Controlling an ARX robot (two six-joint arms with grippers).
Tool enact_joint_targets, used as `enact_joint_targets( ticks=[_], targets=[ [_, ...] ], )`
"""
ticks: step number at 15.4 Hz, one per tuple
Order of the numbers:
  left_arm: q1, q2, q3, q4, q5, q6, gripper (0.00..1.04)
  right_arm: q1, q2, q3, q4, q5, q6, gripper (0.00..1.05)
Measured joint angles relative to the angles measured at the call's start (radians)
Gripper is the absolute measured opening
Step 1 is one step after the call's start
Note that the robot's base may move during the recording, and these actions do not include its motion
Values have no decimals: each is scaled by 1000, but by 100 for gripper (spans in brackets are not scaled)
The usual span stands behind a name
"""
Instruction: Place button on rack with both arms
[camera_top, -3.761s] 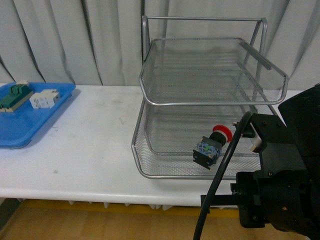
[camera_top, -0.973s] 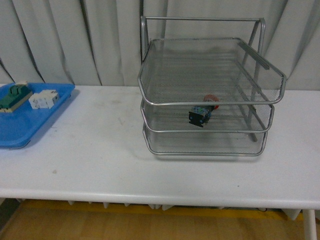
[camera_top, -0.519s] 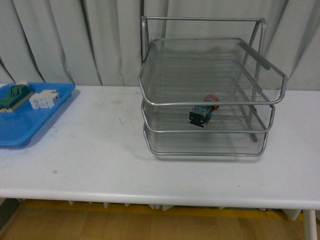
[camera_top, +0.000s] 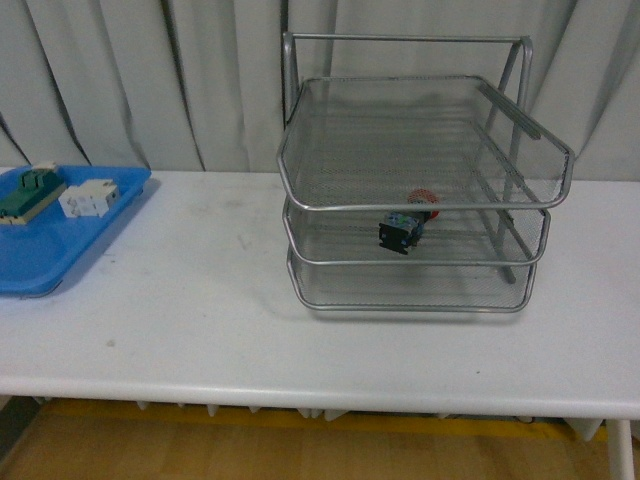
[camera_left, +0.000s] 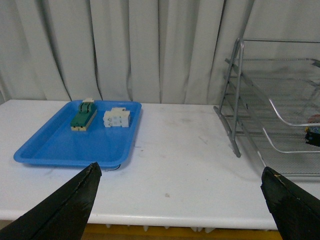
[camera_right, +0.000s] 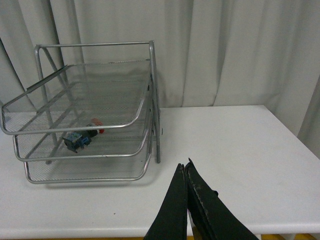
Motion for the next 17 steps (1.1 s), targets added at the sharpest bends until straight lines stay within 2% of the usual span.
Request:
enact_joint_targets(
  ticks=[4,6,9,10,17],
  targets=[
    [0,0,0,0,0,0,98,0,-72,0,-72,0,0,2],
    [0,0,0,0,-2,0,98,0,-231,1,-256,0,-1,2],
    [0,0,0,0,0,0,98,0,-247,1,-252,0,-3,2],
    [0,0,0,0,0,0,98,0,-246,1,-256,0,-4,6],
    [0,0,0,0,0,0,98,0,-246,1,-254,0,-3,99]
  ],
)
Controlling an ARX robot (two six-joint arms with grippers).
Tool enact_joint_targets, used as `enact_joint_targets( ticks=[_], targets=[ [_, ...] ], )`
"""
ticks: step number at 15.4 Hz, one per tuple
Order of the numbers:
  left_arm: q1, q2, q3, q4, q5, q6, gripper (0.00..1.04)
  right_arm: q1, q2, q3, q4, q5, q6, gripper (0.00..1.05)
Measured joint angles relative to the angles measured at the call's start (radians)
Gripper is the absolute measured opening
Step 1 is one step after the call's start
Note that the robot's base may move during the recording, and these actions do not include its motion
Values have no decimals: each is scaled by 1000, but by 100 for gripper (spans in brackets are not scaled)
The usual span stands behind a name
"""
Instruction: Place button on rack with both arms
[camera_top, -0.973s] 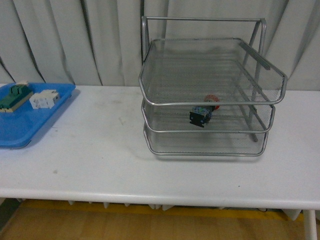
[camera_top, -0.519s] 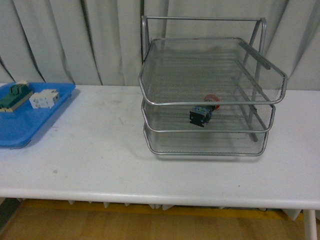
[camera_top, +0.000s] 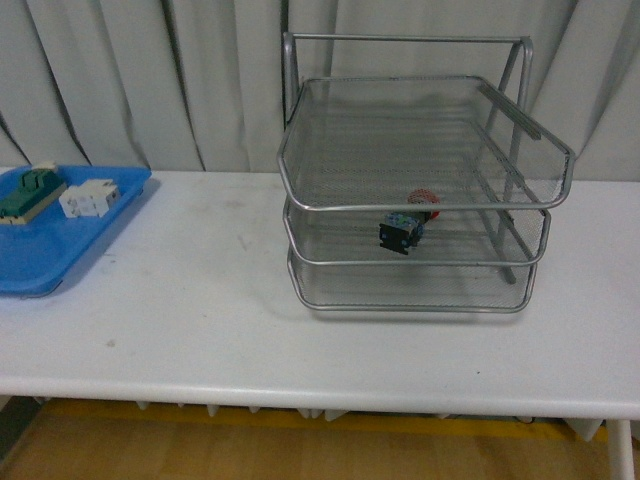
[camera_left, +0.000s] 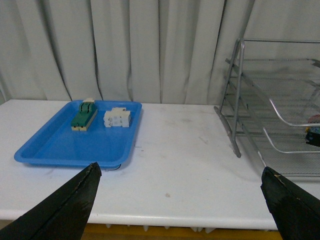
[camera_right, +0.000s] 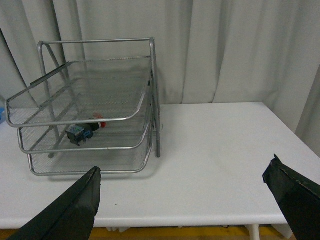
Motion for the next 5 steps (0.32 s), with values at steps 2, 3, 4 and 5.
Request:
enact_joint_targets(
  ticks=[2,3,4,5],
  targets=[
    [0,0,0,0,0,0,98,0,0,0,0,0,0,98],
    [0,0,0,0,0,0,98,0,0,0,0,0,0,98],
    [0,0,0,0,0,0,98,0,0,0,0,0,0,98],
    [0,0,0,0,0,0,98,0,0,0,0,0,0,98]
  ],
)
